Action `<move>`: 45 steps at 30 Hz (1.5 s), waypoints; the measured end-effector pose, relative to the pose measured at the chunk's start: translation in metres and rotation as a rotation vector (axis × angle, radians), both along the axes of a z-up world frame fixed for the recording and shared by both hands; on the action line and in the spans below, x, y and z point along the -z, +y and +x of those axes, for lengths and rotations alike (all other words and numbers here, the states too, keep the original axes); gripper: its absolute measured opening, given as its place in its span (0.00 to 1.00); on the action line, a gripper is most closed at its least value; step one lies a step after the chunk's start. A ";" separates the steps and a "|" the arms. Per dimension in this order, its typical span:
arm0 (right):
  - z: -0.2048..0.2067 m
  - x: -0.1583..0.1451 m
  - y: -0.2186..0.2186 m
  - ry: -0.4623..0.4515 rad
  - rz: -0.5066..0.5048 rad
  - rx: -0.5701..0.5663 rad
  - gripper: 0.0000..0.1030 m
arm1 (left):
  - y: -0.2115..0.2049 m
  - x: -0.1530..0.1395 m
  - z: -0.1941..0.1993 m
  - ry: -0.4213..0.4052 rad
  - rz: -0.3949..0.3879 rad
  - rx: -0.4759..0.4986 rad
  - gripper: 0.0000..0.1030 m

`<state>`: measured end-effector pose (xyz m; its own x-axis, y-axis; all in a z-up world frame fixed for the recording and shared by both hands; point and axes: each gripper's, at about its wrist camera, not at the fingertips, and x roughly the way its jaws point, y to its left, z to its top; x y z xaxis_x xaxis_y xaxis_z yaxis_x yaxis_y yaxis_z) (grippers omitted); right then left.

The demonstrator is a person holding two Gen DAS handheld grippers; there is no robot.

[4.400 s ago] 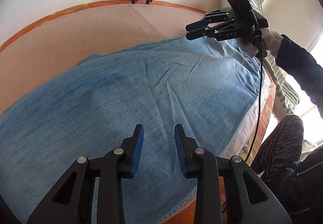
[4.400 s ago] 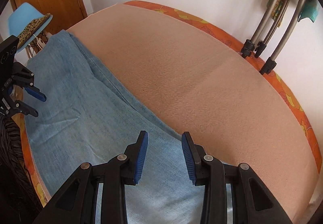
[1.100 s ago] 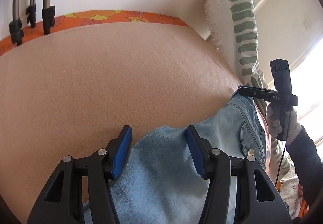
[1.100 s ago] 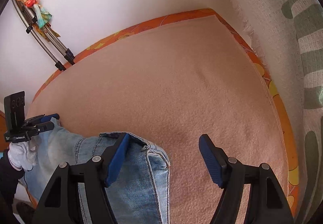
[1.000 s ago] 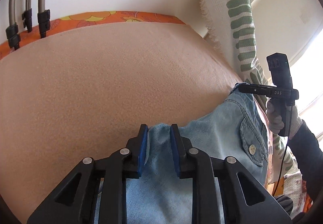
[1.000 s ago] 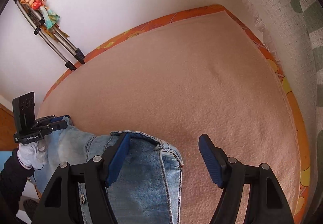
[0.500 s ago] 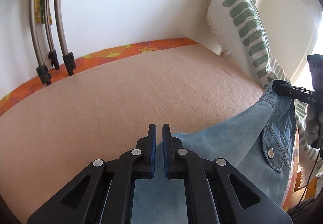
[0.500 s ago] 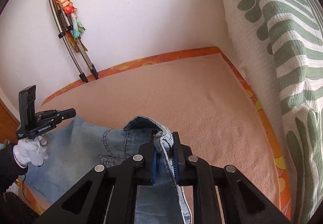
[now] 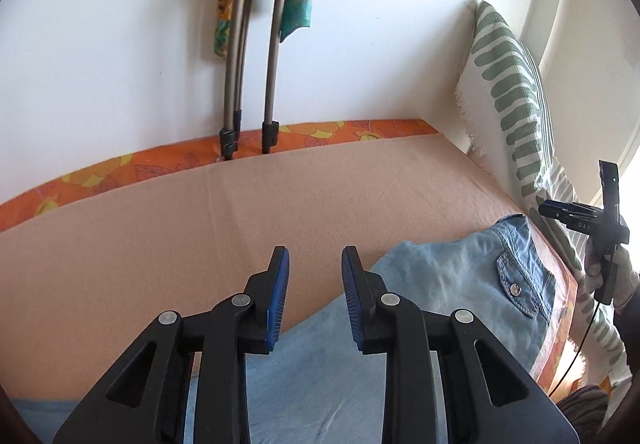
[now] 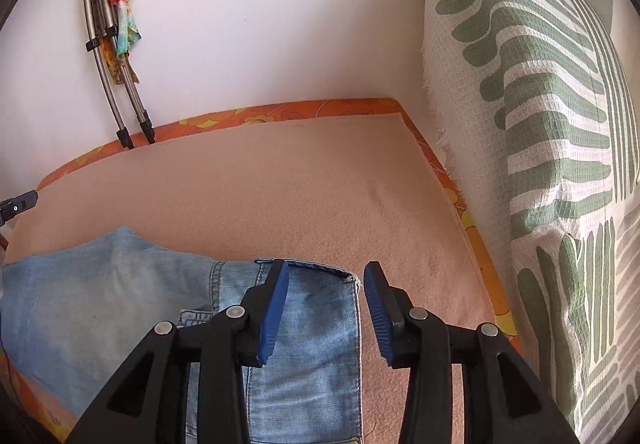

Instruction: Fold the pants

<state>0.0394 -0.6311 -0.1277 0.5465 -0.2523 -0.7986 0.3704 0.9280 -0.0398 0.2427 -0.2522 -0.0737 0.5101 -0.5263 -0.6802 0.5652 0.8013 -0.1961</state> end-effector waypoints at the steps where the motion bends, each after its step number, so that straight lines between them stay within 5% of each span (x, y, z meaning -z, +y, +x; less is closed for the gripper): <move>1: 0.000 -0.006 0.008 -0.007 0.002 -0.018 0.43 | 0.015 -0.004 -0.007 -0.001 -0.001 -0.018 0.34; 6: 0.007 -0.032 0.062 -0.040 -0.009 -0.138 0.52 | 0.091 -0.018 -0.046 -0.008 0.021 -0.119 0.38; 13: 0.040 -0.049 0.158 -0.063 0.047 -0.339 0.53 | 0.216 -0.023 -0.100 0.001 0.021 -0.327 0.42; 26: 0.109 -0.045 0.361 -0.014 0.086 -0.733 0.56 | 0.438 0.044 -0.208 0.165 -0.244 -0.870 0.43; 31: 0.121 -0.035 0.438 0.019 0.104 -0.883 0.58 | 0.482 0.076 -0.238 0.201 -0.342 -1.006 0.43; 37: 0.138 -0.014 0.518 0.070 0.136 -1.014 0.59 | 0.502 0.102 -0.245 0.227 -0.403 -1.042 0.43; 45: 0.151 0.008 0.628 0.126 0.162 -1.187 0.59 | 0.502 0.119 -0.243 0.204 -0.351 -1.081 0.43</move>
<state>0.1904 -0.0028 -0.1353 0.2857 0.4630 -0.8391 -0.7161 0.6850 0.1341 -0.0002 0.2502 -0.1925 0.7072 -0.0580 -0.7047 -0.4508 0.7308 -0.5125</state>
